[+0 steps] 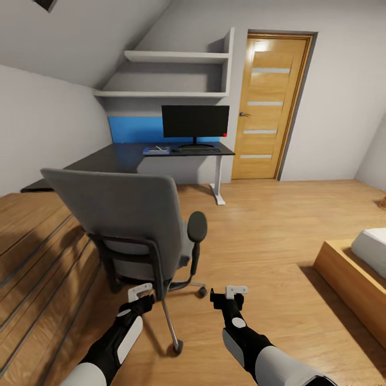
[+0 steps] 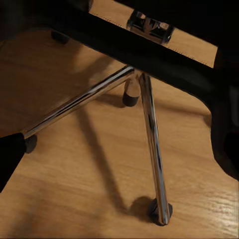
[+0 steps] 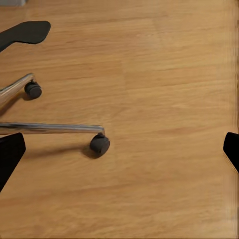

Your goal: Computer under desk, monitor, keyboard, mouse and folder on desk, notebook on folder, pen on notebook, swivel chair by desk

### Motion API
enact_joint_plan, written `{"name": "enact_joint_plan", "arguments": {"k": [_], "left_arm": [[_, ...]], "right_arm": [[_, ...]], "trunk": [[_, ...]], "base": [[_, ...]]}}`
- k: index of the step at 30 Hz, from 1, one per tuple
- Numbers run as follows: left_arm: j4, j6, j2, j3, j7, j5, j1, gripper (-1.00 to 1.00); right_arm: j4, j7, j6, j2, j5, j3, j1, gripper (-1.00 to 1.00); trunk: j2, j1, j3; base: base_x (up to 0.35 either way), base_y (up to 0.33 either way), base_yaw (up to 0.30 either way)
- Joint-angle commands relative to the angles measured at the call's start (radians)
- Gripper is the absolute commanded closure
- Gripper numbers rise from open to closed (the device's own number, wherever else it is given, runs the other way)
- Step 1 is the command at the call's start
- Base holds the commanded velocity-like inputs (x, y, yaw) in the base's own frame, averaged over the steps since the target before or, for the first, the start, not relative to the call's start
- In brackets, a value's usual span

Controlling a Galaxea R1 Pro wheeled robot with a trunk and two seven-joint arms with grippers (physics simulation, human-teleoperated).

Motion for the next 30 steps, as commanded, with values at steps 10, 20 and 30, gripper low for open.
{"name": "enact_joint_plan", "arguments": {"k": [10, 20, 30], "left_arm": [[-0.001, 0.003, -0.007, -0.008, 0.007, 0.010, -0.001, -1.00], [0.000, 0.005, -0.008, -0.008, 0.007, 0.010, 0.000, -1.00], [0.014, 0.004, -0.009, -0.013, 0.007, 0.009, 0.000, -1.00]], "right_arm": [[0.001, -0.005, -0.004, 0.000, -0.009, 0.008, -0.001, -1.00], [0.001, -0.005, -0.004, 0.000, -0.009, 0.008, -0.001, -1.00], [0.001, -0.005, -0.004, 0.000, -0.009, 0.008, -0.001, -1.00]], "trunk": [[0.000, 0.000, 0.011], [0.000, 0.000, 0.022], [0.000, 0.000, 0.027]], "base": [[0.000, 0.000, -0.178], [0.000, 0.000, -0.173], [0.000, 0.000, -0.076]]}}
